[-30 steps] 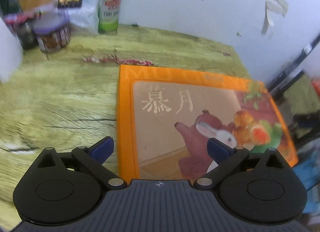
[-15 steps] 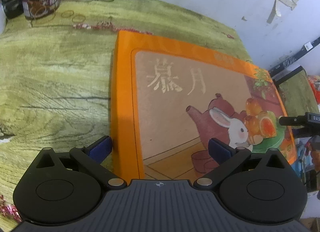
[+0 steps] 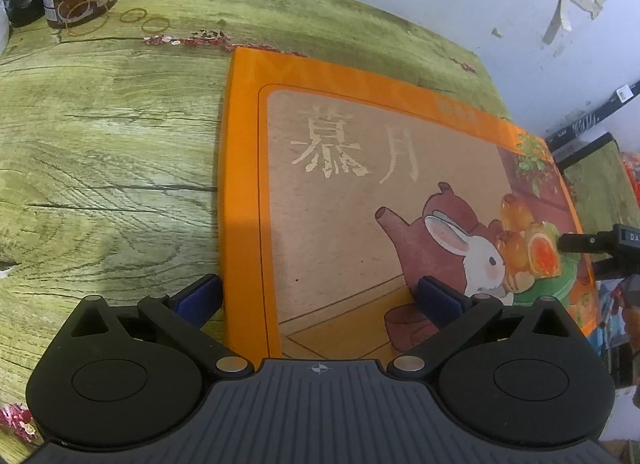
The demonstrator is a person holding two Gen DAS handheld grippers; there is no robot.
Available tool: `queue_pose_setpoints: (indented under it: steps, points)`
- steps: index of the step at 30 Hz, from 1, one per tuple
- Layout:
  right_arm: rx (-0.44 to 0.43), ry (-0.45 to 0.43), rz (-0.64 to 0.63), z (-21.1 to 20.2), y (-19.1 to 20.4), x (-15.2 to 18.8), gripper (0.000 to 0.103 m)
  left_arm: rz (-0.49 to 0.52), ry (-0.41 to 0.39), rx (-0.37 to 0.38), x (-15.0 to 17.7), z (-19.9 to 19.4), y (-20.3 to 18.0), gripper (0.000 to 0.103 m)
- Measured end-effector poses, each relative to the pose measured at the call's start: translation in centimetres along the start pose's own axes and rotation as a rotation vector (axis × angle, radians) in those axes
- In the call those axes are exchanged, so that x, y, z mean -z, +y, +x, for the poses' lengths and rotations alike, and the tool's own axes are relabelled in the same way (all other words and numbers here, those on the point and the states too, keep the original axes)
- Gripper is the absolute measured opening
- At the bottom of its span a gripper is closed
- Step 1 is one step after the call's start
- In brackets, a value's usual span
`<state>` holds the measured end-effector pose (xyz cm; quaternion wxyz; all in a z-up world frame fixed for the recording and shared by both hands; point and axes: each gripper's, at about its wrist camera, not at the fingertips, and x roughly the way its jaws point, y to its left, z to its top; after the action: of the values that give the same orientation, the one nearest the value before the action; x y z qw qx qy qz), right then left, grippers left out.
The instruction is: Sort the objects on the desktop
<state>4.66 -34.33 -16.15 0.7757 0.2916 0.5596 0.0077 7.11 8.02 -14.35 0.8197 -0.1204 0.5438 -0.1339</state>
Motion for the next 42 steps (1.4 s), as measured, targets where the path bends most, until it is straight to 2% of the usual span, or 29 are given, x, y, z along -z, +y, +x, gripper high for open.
queue_pose_setpoints:
  steps: [14, 34, 42]
  points:
    - [-0.010, -0.027, 0.012, 0.9, 0.7, -1.3, 0.103, -0.018, -0.026, -0.023, -2.5, 0.9, 0.5, 0.103]
    - [0.004, -0.057, 0.024, 3.2, 2.0, -8.2, 0.103, 0.008, -0.084, -0.015, -10.1, 4.4, 1.3, 0.103]
    - [0.010, -0.071, 0.030, 4.1, 2.6, -9.7, 0.103, 0.010, -0.105, -0.017, -12.1, 5.2, 1.8, 0.103]
